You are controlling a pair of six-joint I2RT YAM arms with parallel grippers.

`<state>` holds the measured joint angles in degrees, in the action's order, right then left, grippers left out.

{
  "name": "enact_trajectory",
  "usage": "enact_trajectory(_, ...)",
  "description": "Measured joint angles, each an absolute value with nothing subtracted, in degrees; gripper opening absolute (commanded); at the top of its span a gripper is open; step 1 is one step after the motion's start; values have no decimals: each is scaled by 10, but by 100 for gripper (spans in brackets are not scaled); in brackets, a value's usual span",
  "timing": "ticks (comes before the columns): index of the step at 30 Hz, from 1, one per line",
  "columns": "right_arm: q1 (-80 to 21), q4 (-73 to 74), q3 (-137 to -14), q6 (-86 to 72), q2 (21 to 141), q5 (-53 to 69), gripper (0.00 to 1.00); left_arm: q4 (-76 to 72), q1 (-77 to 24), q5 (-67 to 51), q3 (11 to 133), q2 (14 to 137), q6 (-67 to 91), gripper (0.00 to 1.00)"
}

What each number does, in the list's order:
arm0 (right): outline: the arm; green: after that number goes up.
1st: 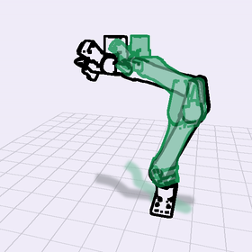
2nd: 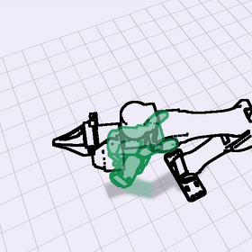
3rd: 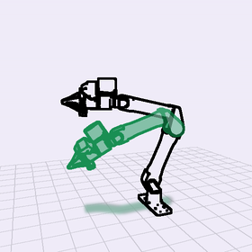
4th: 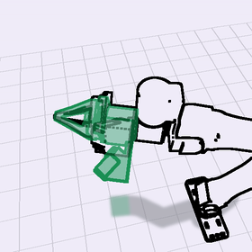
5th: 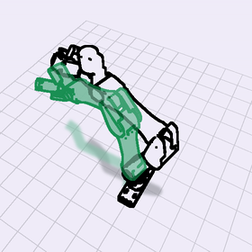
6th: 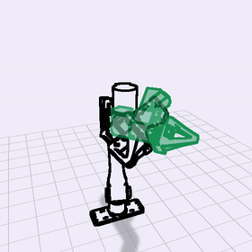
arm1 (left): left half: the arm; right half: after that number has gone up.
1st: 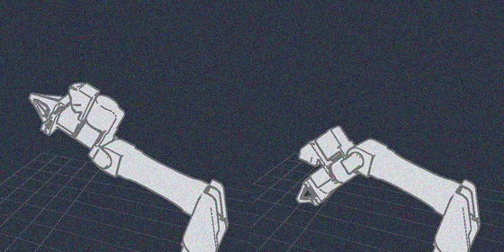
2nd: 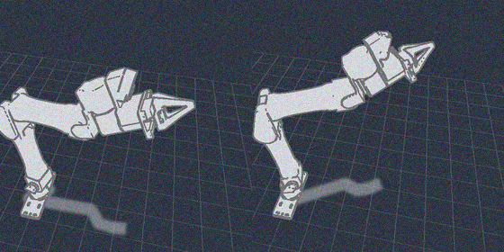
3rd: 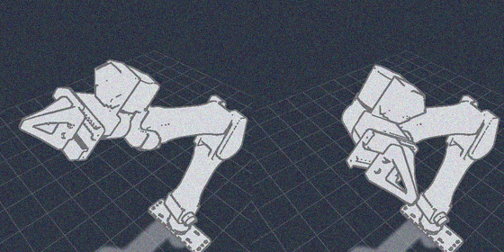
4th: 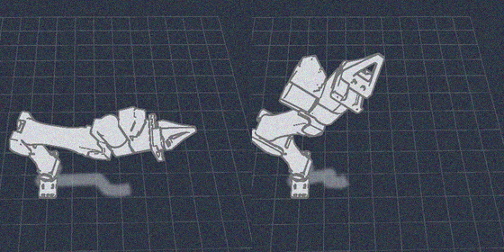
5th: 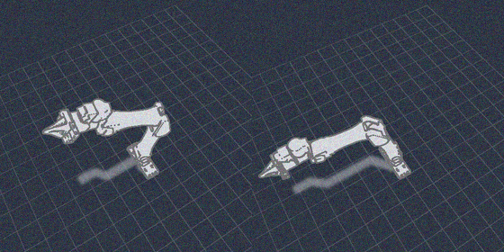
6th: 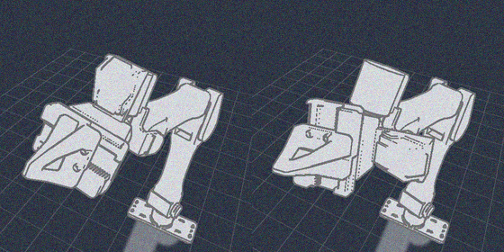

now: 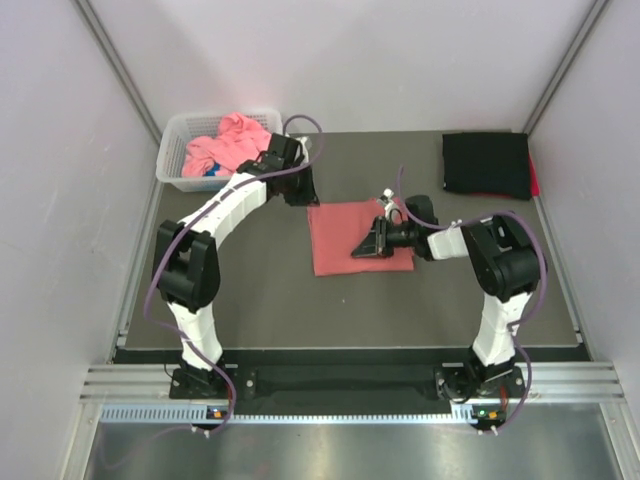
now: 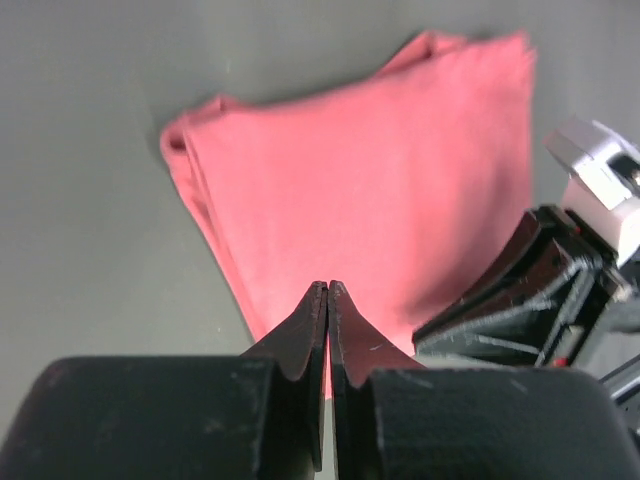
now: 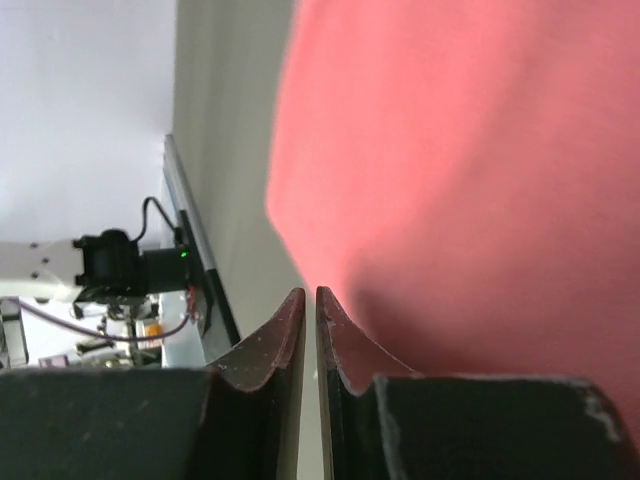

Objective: Fold and stack the t-shirts
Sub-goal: Fold the tshirt, then neatly place the folded tshirt to the corner

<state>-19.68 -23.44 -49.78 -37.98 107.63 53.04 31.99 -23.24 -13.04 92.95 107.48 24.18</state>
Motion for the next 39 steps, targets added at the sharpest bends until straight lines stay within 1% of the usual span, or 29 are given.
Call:
enact_trajectory(4, -193, -245, -491, -382, 1128, 529, 12, 319, -234, -135, 893, 1086, 248, 4)
enact_trajectory(7, -192, -237, -492, -375, 1127, 526, 15, 322, -234, -134, 878, 1085, 248, 4)
enact_trajectory(8, -192, -226, -493, -366, 1120, 523, 18, 324, -235, -134, 876, 1084, 248, 5)
enact_trajectory(9, -192, -206, -497, -357, 1110, 517, 32, 327, -235, -132, 873, 1080, 248, 5)
enact_trajectory(11, -187, -150, -512, -329, 1086, 497, 46, 328, -237, -129, 862, 1066, 247, 5)
enact_trajectory(13, -177, -99, -533, -297, 1056, 466, 51, 330, -237, -128, 845, 1045, 245, 5)
enact_trajectory(14, -169, -78, -546, -280, 1040, 450, 55, 331, -237, -128, 836, 1033, 244, 6)
enact_trajectory(15, -159, -58, -558, -265, 1025, 432, 67, 331, -237, -129, 829, 1024, 244, 6)
enact_trajectory(16, -146, -42, -572, -253, 1013, 415, 71, 331, -237, -132, 821, 1014, 243, 6)
enact_trajectory(19, -101, 1, -615, -215, 1002, 365, 74, 326, -237, -144, 796, 994, 243, 7)
enact_trajectory(20, -88, 15, -629, -203, 1005, 350, 75, 325, -237, -149, 786, 991, 244, 12)
enact_trajectory(22, -70, 46, -658, -186, 1017, 327, 77, 324, -237, -158, 770, 990, 245, 14)
enact_trajectory(26, -51, 119, -755, -139, 1097, 288, 80, 313, -237, -182, 737, 990, 253, 14)
enact_trajectory(32, -51, 182, -806, -94, 1170, 287, 85, 295, -237, -207, 701, 990, 259, 13)
enact_trajectory(39, -54, 235, -864, -39, 1201, 286, 82, 282, -237, -219, 690, 990, 259, 12)
